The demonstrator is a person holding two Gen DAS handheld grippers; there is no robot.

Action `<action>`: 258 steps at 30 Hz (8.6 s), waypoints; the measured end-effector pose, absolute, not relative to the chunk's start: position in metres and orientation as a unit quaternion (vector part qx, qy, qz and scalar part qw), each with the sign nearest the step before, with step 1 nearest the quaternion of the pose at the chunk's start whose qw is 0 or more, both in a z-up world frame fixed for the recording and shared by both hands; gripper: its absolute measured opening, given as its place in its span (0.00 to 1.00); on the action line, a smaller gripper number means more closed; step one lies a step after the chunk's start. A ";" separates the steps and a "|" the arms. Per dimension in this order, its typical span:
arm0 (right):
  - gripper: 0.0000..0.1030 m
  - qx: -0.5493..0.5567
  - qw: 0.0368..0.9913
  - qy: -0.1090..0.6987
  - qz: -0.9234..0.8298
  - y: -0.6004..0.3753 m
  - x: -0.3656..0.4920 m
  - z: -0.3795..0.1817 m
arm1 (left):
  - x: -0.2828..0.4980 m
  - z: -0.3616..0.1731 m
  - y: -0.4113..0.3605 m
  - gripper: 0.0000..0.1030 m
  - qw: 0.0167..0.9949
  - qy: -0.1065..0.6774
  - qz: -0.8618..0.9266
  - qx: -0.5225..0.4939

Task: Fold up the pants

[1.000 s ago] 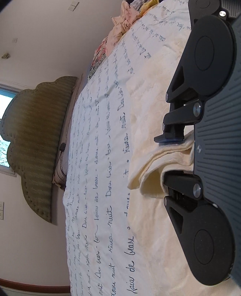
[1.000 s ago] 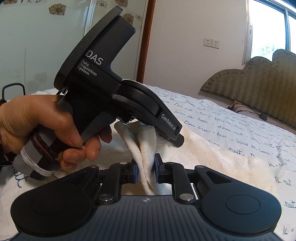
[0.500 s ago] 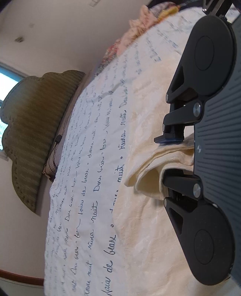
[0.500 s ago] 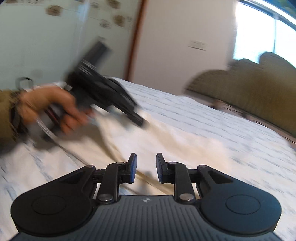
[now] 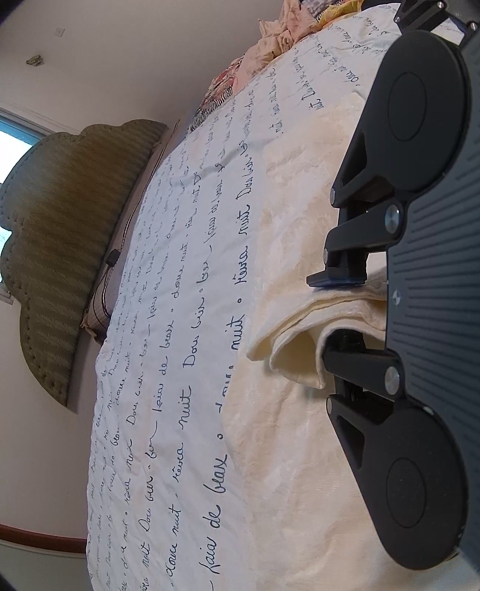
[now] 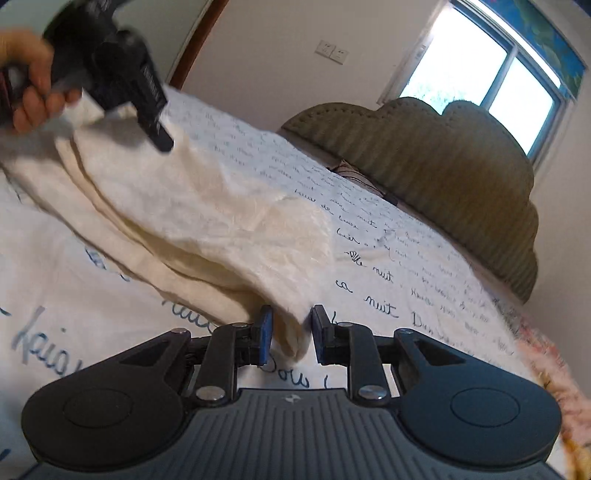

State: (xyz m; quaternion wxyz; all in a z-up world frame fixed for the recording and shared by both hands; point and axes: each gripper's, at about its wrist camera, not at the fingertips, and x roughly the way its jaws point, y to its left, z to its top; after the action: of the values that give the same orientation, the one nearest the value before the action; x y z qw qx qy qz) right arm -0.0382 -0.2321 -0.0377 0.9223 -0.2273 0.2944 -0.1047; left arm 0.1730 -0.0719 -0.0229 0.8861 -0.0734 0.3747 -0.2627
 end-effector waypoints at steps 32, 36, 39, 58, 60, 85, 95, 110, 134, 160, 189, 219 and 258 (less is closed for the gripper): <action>0.23 -0.051 0.948 0.296 0.105 -0.229 0.045 0.015 | 0.193 -0.032 -0.022 0.62 0.860 0.415 -0.241 -0.172; 0.23 -0.171 0.936 0.265 0.160 -0.154 0.030 0.005 | 0.199 -0.028 -0.016 0.62 0.861 0.414 -0.225 -0.191; 0.23 -0.212 0.924 0.261 0.181 -0.126 0.027 -0.005 | 0.189 -0.018 -0.010 0.62 0.885 0.387 -0.197 -0.166; 0.07 -0.184 0.951 0.225 0.107 -0.135 0.015 0.007 | 0.182 -0.039 -0.005 0.71 0.734 0.517 -0.318 -0.305; 0.08 -0.181 0.945 0.246 0.122 -0.138 0.014 0.005 | 0.182 -0.043 -0.006 0.71 0.736 0.515 -0.311 -0.311; 0.46 -0.347 0.906 0.237 0.054 -0.092 -0.009 -0.035 | 0.186 -0.028 -0.015 0.75 0.728 0.476 -0.341 -0.357; 0.08 -0.350 0.906 0.224 0.081 -0.088 -0.008 -0.040 | 0.181 -0.033 0.010 0.78 0.726 0.489 -0.316 -0.366; 0.07 -0.131 0.952 0.231 0.152 -0.139 -0.031 0.000 | 0.208 -0.048 -0.019 0.06 0.750 0.485 -0.291 -0.343; 0.15 -0.030 0.949 0.310 0.050 -0.273 0.024 0.024 | 0.171 -0.044 -0.029 0.20 0.865 0.418 -0.245 -0.133; 0.27 -0.021 0.947 0.320 -0.004 -0.276 -0.021 0.007 | 0.141 0.015 -0.035 0.34 0.896 0.332 -0.273 -0.108; 0.30 -0.008 0.945 0.304 0.117 -0.153 -0.009 0.006 | 0.086 0.000 0.030 0.82 0.950 0.303 -0.075 0.034; 0.68 -0.114 0.942 0.263 0.174 -0.043 -0.023 0.017 | 0.065 -0.005 0.115 0.94 0.944 0.305 0.090 0.082; 0.17 -0.223 0.923 0.163 0.270 0.071 0.028 0.013 | 0.139 -0.037 0.263 0.94 0.767 0.428 -0.121 -0.464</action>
State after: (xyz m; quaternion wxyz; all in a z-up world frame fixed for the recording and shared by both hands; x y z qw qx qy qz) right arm 0.0284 0.0707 0.0129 0.9225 -0.2231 0.1625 0.2698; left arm 0.1385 0.2631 -0.0366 0.7666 -0.4637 0.4275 -0.1207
